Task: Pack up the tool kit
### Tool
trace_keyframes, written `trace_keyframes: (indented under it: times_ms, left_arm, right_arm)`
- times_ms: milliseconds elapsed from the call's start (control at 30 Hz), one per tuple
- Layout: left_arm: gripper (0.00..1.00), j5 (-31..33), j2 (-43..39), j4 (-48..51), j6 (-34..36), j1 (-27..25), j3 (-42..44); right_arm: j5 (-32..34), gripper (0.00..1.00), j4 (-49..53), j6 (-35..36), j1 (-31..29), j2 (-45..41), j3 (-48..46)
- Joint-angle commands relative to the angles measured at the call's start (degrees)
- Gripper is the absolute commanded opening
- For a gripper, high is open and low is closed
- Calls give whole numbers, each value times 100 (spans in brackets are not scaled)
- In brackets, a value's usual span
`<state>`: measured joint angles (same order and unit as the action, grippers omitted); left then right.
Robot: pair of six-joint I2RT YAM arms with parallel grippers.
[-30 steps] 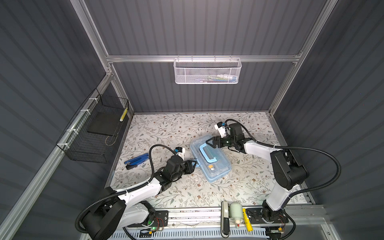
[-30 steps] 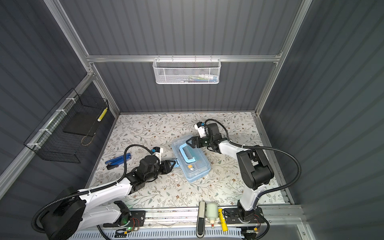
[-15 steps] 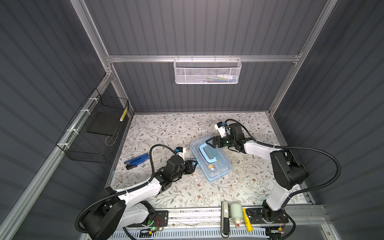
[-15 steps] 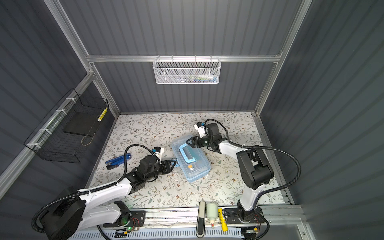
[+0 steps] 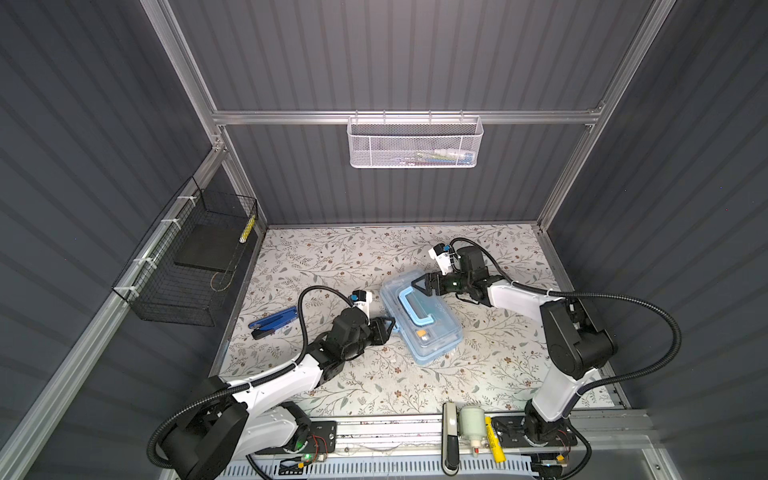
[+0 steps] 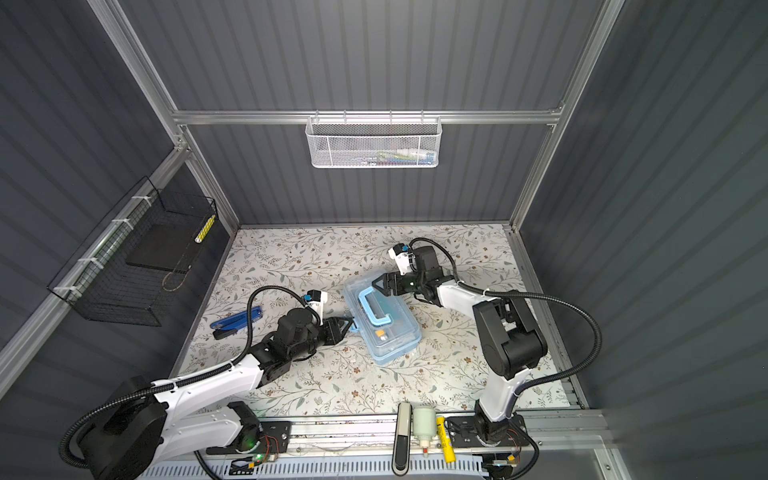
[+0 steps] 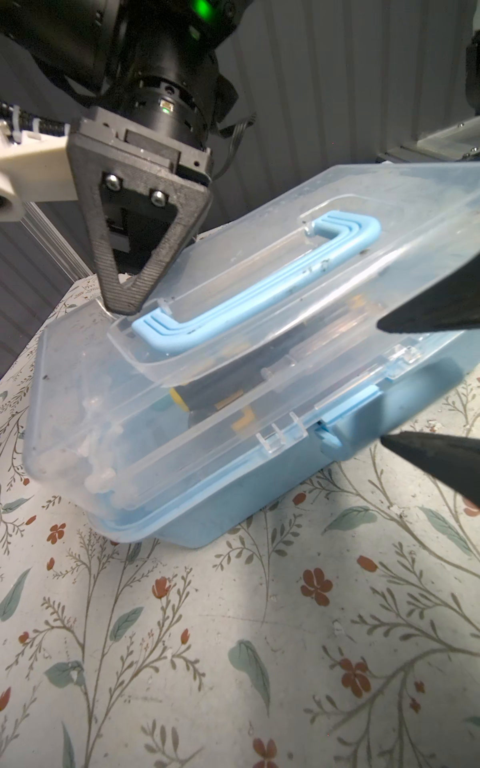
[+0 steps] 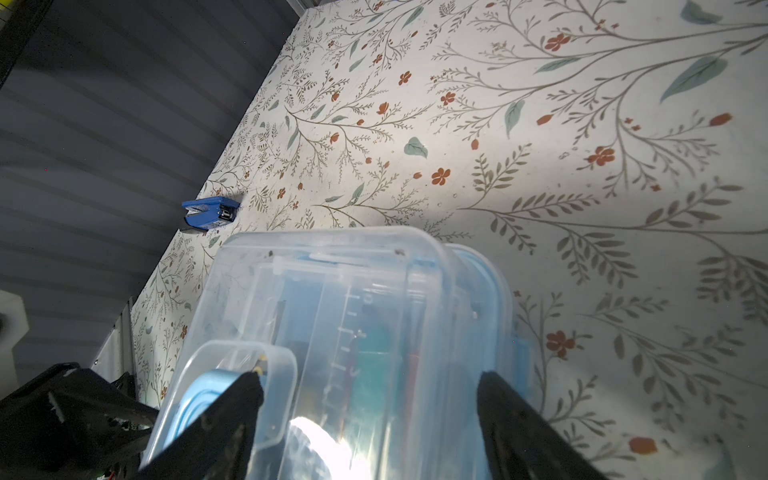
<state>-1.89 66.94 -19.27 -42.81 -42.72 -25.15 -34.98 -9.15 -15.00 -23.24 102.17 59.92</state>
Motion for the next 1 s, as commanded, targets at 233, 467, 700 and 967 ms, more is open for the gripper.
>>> trace_keyframes:
  times_ms: [233,467,700,967]
  left_arm:
    - [27,22,-13,-182,62,-26,-61]
    - [20,22,21,-226,44,-21,-43]
    - [18,-24,64,-272,51,-26,-44]
    - [17,-126,291,-415,62,-18,-86]
  right_arm:
    - [-121,82,897,-46,-146,385,-147]
    - [-129,81,907,-55,-153,407,-147]
    - [-131,81,917,-55,-149,406,-156]
    - [-137,81,938,-49,-146,403,-165]
